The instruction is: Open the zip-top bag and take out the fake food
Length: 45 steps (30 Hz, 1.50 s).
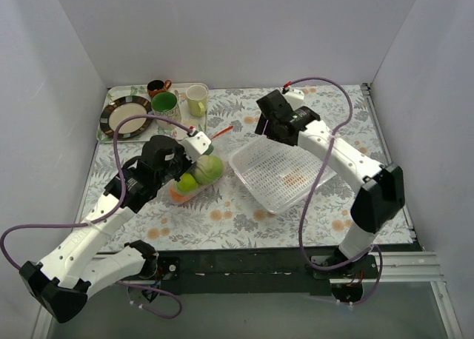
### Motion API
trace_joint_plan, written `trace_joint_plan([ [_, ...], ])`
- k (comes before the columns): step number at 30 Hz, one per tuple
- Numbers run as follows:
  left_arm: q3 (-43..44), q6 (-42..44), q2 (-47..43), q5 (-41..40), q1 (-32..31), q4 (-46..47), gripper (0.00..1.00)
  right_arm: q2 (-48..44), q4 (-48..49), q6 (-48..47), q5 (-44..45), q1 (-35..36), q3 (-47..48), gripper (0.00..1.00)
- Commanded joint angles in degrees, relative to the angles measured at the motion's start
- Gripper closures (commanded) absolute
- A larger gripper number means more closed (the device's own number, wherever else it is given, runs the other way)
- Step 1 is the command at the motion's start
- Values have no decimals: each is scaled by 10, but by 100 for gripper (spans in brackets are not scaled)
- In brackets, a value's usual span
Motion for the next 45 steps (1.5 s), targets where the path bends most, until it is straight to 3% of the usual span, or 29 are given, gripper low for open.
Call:
trace_joint_plan([
  [1,15,-5,-26,12,5,-8,100,67,-67,97,-7,-12,71,19],
  [10,5,-1,-36,32,5,-6,100,177,-143,192,-1,-15,174,19],
  [22,0,-3,-52,38,5,-19,100,292,-172,203,8,-25,245,19],
  [24,-3,-3,-52,38,5,-17,100,297,-164,199,8,-27,240,23],
  [28,-4,-2,-50,37,5,-16,100,293,-127,169,0,-25,217,48],
  [29,-5,-2,-49,35,5,-16,100,288,-118,151,-5,-25,212,60],
  [31,-5,-1,-47,33,5,-12,100,277,-66,114,-15,-19,183,70],
  [38,-7,3,-41,32,6,-9,100,224,19,-7,2,31,100,69],
  [45,2,3,-28,33,5,-8,100,166,32,27,-2,85,7,69],
])
